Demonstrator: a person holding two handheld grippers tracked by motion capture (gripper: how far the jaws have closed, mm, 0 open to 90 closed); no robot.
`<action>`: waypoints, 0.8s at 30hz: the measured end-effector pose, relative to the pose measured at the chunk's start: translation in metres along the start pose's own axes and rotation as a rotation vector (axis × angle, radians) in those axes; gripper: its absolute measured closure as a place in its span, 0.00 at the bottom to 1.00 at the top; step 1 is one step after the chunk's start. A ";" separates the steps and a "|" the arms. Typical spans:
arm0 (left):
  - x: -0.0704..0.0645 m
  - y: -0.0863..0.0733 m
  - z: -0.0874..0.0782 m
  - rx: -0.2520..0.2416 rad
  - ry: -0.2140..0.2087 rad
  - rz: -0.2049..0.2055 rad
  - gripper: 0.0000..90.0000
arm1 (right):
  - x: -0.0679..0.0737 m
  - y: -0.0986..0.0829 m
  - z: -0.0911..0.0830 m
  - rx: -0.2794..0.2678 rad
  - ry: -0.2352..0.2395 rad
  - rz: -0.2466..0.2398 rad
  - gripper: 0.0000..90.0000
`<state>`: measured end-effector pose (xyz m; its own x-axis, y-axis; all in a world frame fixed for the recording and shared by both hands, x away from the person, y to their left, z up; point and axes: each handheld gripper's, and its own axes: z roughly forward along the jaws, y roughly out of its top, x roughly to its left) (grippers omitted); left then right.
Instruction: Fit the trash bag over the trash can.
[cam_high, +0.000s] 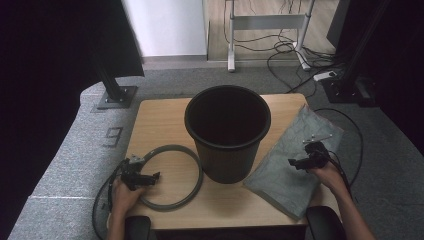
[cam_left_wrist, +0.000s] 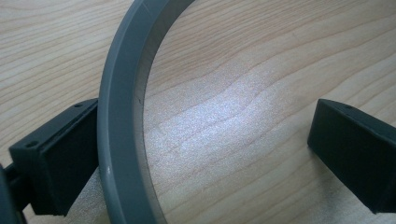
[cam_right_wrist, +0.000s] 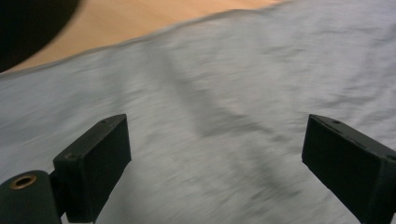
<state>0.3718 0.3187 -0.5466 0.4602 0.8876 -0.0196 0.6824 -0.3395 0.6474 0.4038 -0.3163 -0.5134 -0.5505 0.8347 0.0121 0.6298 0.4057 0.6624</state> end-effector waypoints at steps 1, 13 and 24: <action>0.000 0.000 0.000 0.000 0.000 0.000 0.00 | 0.011 -0.002 -0.005 0.023 0.042 -0.051 0.12; 0.000 0.000 0.000 0.000 0.001 -0.001 0.00 | 0.035 -0.011 0.002 0.087 0.184 -0.153 0.27; 0.000 0.000 0.000 -0.002 0.003 -0.002 0.00 | 0.036 -0.014 0.013 0.111 0.165 -0.218 0.53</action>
<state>0.3717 0.3183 -0.5468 0.4575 0.8890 -0.0187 0.6822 -0.3374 0.6486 0.3824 -0.2872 -0.5323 -0.7552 0.6554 0.0066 0.5382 0.6144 0.5769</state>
